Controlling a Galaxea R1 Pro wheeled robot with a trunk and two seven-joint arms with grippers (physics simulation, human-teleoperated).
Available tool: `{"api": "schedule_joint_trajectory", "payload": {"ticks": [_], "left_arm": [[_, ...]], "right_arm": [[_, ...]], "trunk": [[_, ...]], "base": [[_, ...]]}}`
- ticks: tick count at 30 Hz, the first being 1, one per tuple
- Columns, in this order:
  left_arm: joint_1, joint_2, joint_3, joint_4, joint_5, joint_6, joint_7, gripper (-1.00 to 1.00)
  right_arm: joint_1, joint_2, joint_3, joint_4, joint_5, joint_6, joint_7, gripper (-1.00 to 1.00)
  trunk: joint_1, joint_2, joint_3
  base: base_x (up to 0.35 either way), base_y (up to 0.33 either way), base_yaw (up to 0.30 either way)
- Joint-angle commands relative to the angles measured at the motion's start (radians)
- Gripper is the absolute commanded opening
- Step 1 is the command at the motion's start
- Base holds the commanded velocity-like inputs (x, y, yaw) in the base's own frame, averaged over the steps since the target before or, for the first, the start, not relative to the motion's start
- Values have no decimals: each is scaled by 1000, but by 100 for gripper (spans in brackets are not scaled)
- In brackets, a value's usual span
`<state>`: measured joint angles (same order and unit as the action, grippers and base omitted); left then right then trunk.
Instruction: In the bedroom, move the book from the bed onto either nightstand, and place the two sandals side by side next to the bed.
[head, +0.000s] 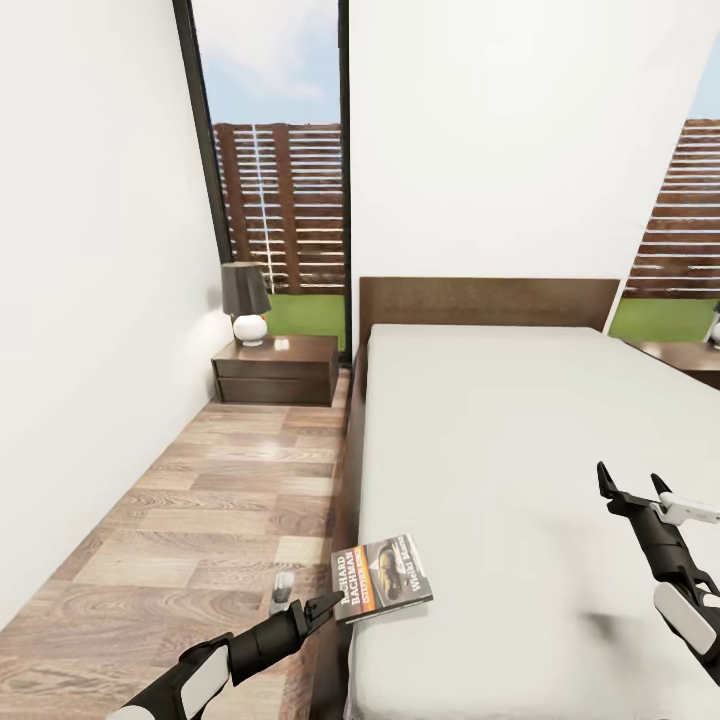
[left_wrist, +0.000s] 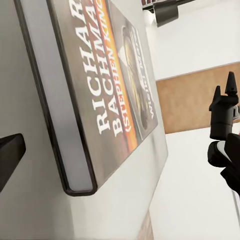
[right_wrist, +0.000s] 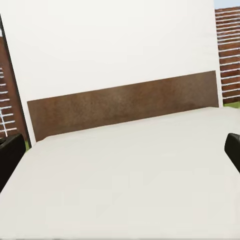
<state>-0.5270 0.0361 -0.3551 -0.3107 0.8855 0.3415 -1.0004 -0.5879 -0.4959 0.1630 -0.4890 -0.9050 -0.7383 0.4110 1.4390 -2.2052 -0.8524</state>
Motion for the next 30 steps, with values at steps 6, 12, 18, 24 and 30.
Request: {"api": "schedule_joint_trajectory", "payload": {"ticks": [6,12,18,24,30], "left_arm": [[-1,1,-5,0,10,10,-1,100],[-1,1,-5,1,10,10,-1,100],[-1,1,-5,1,10,10,-1,100],[-1,1,-5,0,10,10,-1,100],[-1,1,-5,0,10,10,-1,100]], "right_arm": [[-1,-1,7,1,-11,-4,4,100],[-1,-1,7,1,-11,-4,4,100],[-1,-1,7,1,-11,-4,4,100],[-1,-1,7,1,-11,-4,5,100],[-1,-1,7,1,-11,-4,4,100]], "trunk": [[0,-1,-1],[0,-1,-1],[0,-1,-1],[11,-22,-10],[11,-22,-10]], "base": [[0,0,0],[0,0,0],[0,0,0],[0,0,0],[0,0,0]]}}
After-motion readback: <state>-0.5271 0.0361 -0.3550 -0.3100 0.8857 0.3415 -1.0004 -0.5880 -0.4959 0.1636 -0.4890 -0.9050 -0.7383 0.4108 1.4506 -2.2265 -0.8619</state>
